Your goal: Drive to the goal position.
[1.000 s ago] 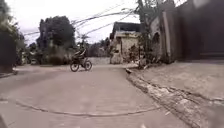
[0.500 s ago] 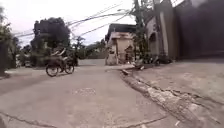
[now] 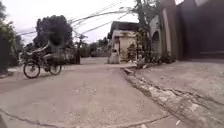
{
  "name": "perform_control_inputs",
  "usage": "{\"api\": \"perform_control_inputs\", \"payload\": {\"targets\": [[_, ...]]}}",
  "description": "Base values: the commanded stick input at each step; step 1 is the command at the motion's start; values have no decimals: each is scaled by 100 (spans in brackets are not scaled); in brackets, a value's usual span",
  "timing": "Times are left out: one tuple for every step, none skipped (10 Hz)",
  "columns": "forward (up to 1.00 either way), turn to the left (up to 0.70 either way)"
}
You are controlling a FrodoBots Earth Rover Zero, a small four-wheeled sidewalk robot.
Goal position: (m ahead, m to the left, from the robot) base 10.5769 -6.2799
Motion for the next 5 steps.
{"api": "perform_control_inputs", "payload": {"targets": [[100, 0], [98, 0], [48, 0], [0, 0], [0, 0]]}}
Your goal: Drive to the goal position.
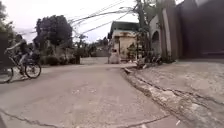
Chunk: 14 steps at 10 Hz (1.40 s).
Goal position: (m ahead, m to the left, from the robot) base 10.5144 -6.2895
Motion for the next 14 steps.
{"api": "perform_control_inputs", "payload": {"targets": [[0, 0], [94, 0], [100, 0], [100, 0], [100, 0], [100, 0], [100, 0], [100, 0], [100, 0], [100, 0], [100, 0], [100, 0], [100, 0], [91, 0]]}}
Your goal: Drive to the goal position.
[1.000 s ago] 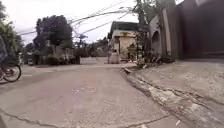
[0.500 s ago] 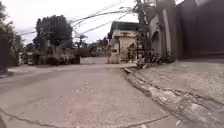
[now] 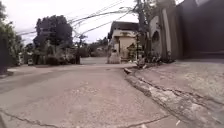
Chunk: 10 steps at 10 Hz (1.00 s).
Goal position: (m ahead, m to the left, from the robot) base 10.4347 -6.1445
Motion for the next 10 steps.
{"api": "perform_control_inputs", "payload": {"targets": [[36, 0], [0, 0], [0, 0], [0, 0], [0, 0], [59, 0], [100, 0], [100, 0], [100, 2], [100, 2]]}}
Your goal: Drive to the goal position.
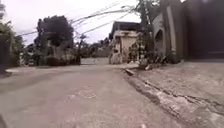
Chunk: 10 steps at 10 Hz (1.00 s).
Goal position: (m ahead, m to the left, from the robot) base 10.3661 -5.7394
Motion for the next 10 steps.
{"api": "perform_control_inputs", "payload": {"targets": [[100, 2], [100, 1], [100, 2], [100, 3], [100, 5], [100, 13], [100, 22], [100, 14], [100, 2], [100, 0]]}}
